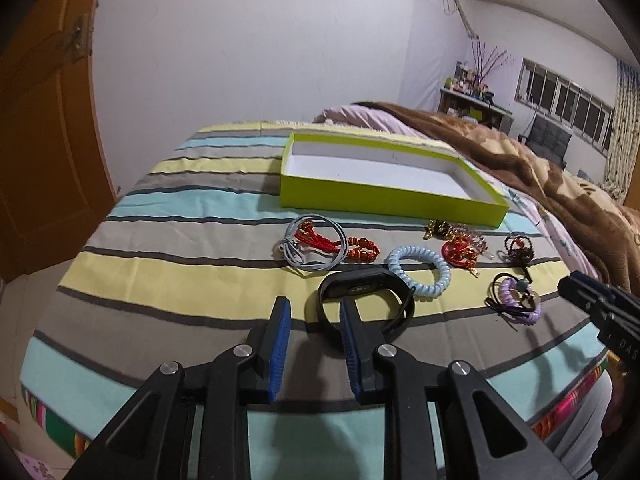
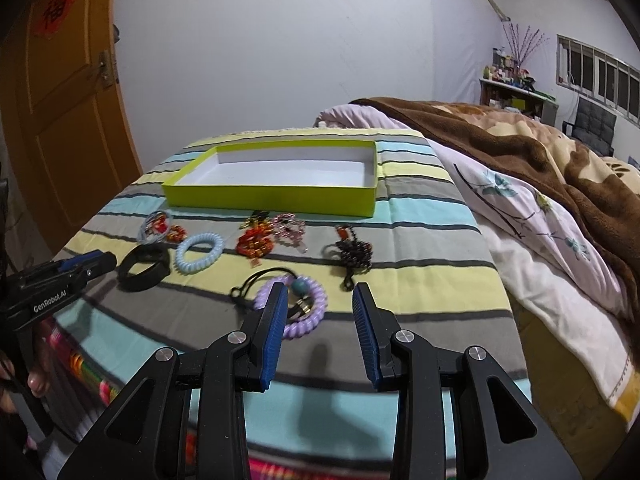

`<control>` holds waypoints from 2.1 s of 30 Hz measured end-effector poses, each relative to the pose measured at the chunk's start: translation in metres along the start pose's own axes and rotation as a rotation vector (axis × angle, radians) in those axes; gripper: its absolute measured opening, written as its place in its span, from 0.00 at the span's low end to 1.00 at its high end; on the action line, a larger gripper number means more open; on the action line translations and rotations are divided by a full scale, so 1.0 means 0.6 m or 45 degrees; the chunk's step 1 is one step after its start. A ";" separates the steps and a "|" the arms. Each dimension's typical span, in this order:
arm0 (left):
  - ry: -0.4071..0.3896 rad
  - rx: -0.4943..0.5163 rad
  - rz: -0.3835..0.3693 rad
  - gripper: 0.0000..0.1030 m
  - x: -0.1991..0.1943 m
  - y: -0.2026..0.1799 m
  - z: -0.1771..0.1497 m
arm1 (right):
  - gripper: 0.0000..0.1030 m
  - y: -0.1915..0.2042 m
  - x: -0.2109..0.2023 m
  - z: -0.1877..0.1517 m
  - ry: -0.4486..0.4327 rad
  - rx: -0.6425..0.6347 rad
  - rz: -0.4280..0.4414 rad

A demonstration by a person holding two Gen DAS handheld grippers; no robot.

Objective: Organize jewelry
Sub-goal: 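Grasp the black watch band with the left tool while the right tool grasps the dark beaded hair clip, then carry the black band and beaded clip with both tools over the lime-green box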

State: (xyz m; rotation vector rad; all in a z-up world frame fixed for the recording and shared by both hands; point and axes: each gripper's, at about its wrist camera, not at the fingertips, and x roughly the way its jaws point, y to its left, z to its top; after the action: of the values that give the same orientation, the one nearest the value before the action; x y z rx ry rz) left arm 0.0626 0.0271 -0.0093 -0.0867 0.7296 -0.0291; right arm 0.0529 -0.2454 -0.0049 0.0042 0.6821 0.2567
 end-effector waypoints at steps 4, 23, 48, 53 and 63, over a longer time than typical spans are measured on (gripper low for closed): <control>0.049 0.012 0.002 0.24 0.026 -0.004 0.009 | 0.34 -0.017 0.028 0.014 0.053 0.011 -0.001; 0.149 0.096 0.032 0.19 0.070 -0.025 0.027 | 0.34 -0.044 0.125 0.055 0.284 0.043 0.033; 0.118 0.051 -0.039 0.04 0.037 -0.014 0.036 | 0.24 -0.034 0.076 0.061 0.215 0.064 0.077; 0.105 0.038 -0.069 0.04 0.025 -0.015 0.046 | 0.24 -0.028 0.062 0.070 0.187 0.055 0.091; 0.039 0.107 -0.061 0.04 0.020 -0.033 0.104 | 0.24 -0.018 0.060 0.111 0.132 0.022 0.104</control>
State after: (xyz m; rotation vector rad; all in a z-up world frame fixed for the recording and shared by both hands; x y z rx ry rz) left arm 0.1133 0.0108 0.0305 -0.0237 0.7557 -0.1066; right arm 0.1239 -0.2421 0.0232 0.0356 0.7879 0.3308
